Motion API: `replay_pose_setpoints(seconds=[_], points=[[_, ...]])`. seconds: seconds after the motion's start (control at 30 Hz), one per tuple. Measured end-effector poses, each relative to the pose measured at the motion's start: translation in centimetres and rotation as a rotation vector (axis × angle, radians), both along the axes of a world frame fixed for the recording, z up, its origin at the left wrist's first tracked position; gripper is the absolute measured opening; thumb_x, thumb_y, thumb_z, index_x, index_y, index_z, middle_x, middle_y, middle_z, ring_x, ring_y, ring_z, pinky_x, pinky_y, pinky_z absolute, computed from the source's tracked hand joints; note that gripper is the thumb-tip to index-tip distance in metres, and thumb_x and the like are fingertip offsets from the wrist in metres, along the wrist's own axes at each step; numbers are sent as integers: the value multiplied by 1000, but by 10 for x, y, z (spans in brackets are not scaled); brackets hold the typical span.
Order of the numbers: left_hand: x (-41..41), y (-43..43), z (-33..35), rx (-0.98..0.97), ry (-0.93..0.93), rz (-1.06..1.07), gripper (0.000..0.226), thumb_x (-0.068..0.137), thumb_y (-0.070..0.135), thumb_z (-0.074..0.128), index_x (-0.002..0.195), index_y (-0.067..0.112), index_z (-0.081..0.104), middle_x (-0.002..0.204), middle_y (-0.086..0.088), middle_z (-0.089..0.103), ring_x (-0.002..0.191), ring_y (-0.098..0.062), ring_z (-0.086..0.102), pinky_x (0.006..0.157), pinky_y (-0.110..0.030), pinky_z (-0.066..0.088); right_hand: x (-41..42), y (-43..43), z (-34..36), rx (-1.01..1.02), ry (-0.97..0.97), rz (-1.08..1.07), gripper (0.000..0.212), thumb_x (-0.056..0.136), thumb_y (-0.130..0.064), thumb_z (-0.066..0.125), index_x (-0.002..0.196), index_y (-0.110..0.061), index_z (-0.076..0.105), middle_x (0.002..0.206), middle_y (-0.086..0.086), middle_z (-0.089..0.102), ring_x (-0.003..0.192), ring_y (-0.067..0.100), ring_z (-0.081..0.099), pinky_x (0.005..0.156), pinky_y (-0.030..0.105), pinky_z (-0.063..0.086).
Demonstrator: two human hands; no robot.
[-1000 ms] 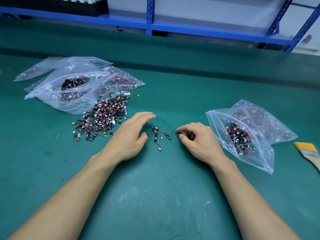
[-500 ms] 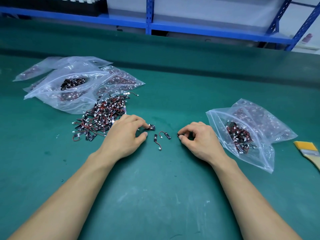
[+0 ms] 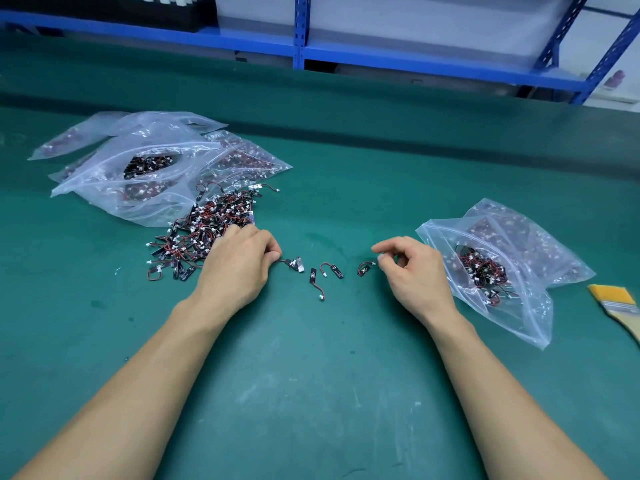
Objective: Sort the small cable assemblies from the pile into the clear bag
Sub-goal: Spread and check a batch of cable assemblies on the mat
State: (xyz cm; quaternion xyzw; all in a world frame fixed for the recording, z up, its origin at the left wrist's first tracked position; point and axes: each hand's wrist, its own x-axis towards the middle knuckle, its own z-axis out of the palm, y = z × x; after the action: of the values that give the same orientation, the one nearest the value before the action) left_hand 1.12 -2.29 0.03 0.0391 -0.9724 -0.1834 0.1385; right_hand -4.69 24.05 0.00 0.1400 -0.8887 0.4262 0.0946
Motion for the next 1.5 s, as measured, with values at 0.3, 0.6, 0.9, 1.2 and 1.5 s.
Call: replay_pose_setpoints(seconds=[0.3,0.6,0.9,1.2,1.5], points=[[2,0,3,2,-14,-65,14,91,41,66,102,32,67,94,9,59,97,-20,48,88,-38,42,2,-1,0,-7,15,7,21,88,-8,64,89,-26,75,67,-36,56,60,2,50,58,8,36],[4,5,10,87,138,-156,4,94,25,64,91,23,66,83,10,57,86,-19,45,79,-34,39,14,-14,6,-37,109,136,13,89,-12,69,93,-22,75,72,-22,57,62,7,48,62,10,36],[9,24,14,205,260,-332,4,94,17,66,91,19,65,83,12,55,80,-12,40,76,-16,31,26,-29,7,-32,99,309,29,81,-28,81,109,-25,73,94,-19,69,76,8,48,73,15,38],[10,29,15,338,249,-290,9,93,26,58,89,21,63,83,14,54,80,-17,48,77,-22,37,28,-30,4,-71,6,365,24,81,-19,82,98,-32,72,83,-23,73,78,15,53,73,20,44],[4,1,12,45,-15,-226,13,94,14,59,91,25,66,89,9,56,95,-21,46,91,-42,37,17,-19,3,-76,46,167,20,87,-16,73,89,-36,72,72,-21,65,71,3,50,66,8,36]])
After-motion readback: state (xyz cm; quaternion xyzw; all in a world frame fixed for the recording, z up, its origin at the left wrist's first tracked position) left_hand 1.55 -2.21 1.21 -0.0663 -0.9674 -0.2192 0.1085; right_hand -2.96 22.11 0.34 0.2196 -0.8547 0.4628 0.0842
